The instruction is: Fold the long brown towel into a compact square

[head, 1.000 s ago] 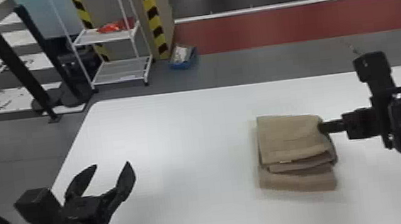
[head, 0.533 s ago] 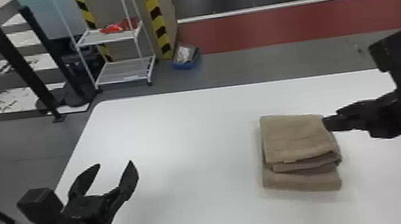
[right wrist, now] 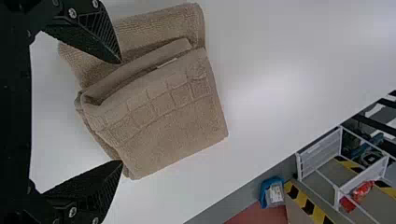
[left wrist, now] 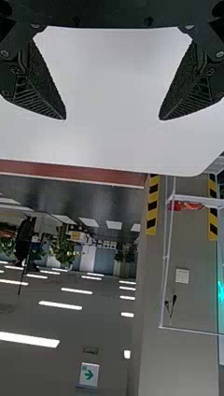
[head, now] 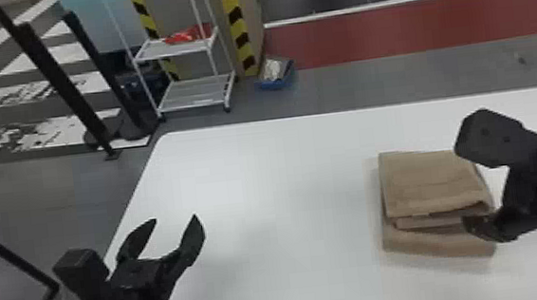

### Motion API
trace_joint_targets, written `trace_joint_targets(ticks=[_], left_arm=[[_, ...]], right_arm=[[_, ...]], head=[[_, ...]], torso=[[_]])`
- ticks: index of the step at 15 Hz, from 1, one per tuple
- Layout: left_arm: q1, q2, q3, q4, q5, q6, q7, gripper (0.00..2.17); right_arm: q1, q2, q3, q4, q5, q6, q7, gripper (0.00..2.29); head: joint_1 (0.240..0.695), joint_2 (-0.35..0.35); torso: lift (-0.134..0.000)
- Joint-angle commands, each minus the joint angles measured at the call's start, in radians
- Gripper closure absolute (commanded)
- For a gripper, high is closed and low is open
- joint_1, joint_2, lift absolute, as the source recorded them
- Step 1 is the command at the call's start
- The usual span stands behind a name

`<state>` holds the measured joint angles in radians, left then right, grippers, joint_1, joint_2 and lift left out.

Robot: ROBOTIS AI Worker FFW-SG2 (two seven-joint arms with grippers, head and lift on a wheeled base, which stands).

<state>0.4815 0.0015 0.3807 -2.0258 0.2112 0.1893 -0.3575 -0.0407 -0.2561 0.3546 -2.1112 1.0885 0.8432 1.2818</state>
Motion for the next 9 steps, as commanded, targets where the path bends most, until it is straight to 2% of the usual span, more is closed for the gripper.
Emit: trace_joint_targets(ticks=[1,2,7,9], left_arm=[[-0.001,-0.004,-0.002,0.004,0.000,0.000,0.000,0.17],[-0.006,-0.004,-0.003,0.012,0.000,0.000,0.000,0.17],[-0.008,-0.004,-0.008,0.032,0.000,-0.024,0.002,0.17],[-0.008,-0.004,-0.008,0.036,0.000,-0.027,0.002,0.17]], right_arm=[[0.015,-0.015,0.007,0.011,0.039,-0.052,0.011,0.13],[0.010,-0.020,0.015,0.033,0.056,-0.071,0.011,0.15],[-0.047,0.001,0.058,0.155,0.111,-0.077,0.014,0.22],[-0.076,0.034,0.075,0.208,0.131,-0.086,0.014,0.26]], head=[[0.695,0.244],[0.695,0.243],[0.695,0.233],[0.695,0.231]], torso=[[-0.125],[-0.125],[-0.125],[-0.125]])
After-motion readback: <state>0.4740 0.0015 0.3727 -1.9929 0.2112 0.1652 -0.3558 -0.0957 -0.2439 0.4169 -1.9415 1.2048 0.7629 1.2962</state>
